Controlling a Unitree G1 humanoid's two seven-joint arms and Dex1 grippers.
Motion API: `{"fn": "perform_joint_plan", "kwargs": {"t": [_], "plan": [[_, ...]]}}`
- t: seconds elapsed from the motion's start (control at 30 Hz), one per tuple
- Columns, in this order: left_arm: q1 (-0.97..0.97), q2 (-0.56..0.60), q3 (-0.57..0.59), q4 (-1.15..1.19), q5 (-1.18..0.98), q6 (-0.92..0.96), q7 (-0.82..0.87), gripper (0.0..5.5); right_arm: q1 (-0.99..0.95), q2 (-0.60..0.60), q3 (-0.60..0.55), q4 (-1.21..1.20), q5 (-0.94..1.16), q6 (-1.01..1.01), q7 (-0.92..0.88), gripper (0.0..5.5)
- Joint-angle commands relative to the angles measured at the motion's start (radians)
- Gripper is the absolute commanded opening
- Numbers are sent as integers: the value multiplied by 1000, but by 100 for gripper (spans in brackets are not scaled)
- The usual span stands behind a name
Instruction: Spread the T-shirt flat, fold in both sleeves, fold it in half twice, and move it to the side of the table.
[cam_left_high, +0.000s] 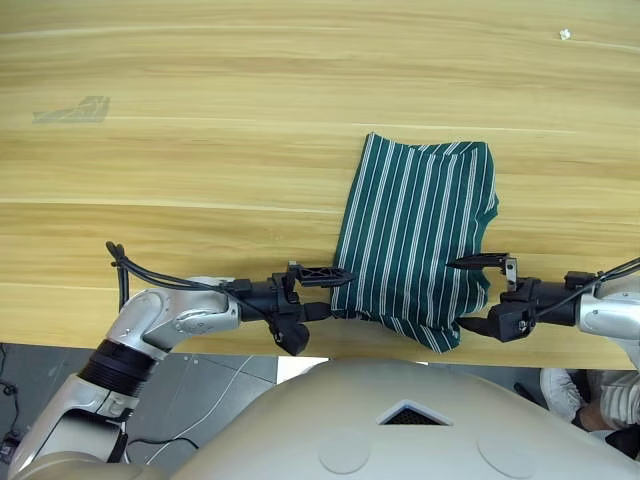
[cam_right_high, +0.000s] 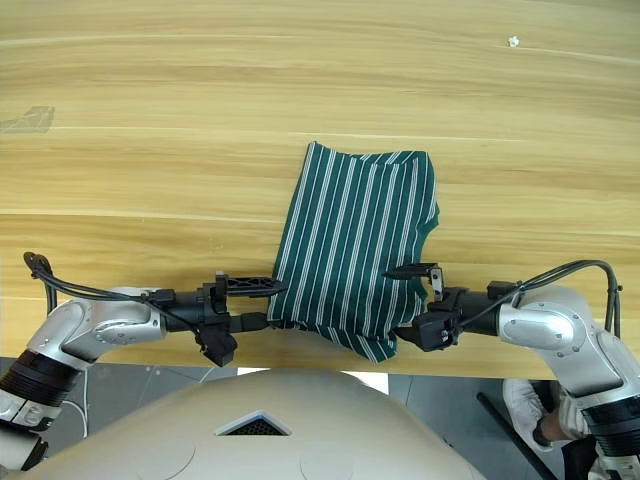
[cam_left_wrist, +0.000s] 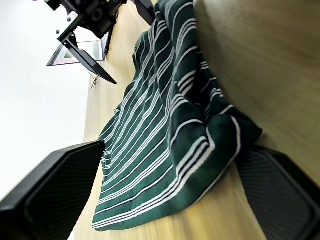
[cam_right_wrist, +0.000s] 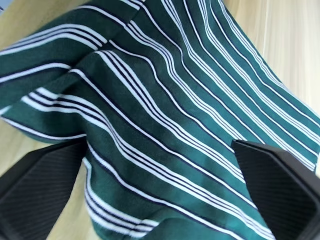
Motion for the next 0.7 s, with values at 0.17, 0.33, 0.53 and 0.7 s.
{"fn": "perform_joint_plan", "kwargs": {"t": [0.17, 0.33, 0.53, 0.7], "plan": [[4, 17, -62, 150, 135, 35, -8, 469, 91, -94, -82, -104, 171, 117, 112, 535], [31, 32, -75, 141, 131, 32, -5, 469, 93, -100, -163, -106, 195, 137, 125, 535], [52, 35, -85, 115, 124, 36, -17, 391, 92, -75, -159, -67, 130, 108, 119, 540], [67, 49, -89, 101, 106, 57, -35, 297, 166, -60, -115, -82, 95, 92, 116, 540]]}}
